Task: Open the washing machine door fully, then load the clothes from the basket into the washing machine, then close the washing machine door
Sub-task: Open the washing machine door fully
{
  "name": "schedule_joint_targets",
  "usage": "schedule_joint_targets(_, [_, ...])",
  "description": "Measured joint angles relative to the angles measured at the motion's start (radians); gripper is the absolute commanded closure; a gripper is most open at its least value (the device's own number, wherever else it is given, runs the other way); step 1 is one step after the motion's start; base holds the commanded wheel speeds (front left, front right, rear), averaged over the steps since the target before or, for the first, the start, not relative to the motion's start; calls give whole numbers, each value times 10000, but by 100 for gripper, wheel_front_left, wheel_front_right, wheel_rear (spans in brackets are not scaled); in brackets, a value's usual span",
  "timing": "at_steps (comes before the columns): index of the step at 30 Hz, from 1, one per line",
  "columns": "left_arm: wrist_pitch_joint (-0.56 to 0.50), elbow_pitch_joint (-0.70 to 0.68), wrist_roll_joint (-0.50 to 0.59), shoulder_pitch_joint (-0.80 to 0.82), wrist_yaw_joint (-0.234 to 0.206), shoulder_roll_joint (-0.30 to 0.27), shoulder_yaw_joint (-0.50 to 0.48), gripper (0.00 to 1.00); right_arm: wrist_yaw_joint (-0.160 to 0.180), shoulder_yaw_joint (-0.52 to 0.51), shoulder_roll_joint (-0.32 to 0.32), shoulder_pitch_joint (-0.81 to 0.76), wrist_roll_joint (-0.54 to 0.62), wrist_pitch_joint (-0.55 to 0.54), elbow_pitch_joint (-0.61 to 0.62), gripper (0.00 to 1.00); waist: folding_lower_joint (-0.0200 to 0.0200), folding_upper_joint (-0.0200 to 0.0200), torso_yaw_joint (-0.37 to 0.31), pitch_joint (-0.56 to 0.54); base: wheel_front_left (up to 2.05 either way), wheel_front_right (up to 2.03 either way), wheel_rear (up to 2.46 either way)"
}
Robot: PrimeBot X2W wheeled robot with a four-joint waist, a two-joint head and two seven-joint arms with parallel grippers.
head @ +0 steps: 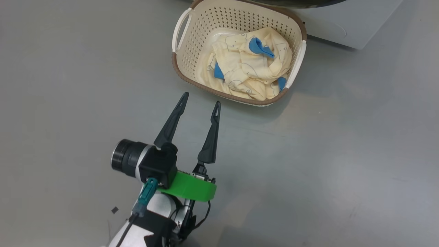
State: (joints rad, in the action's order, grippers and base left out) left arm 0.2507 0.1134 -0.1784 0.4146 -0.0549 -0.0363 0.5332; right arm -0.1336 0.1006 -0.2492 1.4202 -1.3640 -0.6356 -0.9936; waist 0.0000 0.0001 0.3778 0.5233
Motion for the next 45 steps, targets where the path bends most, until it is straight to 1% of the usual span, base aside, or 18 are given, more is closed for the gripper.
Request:
schedule_joint_targets(10, [0,4,-6,0,-44,0,8,0,2,46,31,-36,-109,-516,-389,100,0,0,-27,-214,0,0,0])
schedule_joint_targets(21, [0,13,-105,-12,-75,0,46,0,2,77,82,-529,-309,-997,-516,100,0,0,-38,-606,0,0,0])
schedule_joint_targets(38, [0,79,-109,-164,-75,-2,17,0,2,130,403,-1368,-474,-1501,-972,100,0,0,-30,-1349,0,0,0])
schedule_joint_targets(45, [0,127,-107,-422,-75,-6,-4,0,2,360,702,-1662,-516,-1919,-897,100,0,0,-68,-1588,0,0,0])
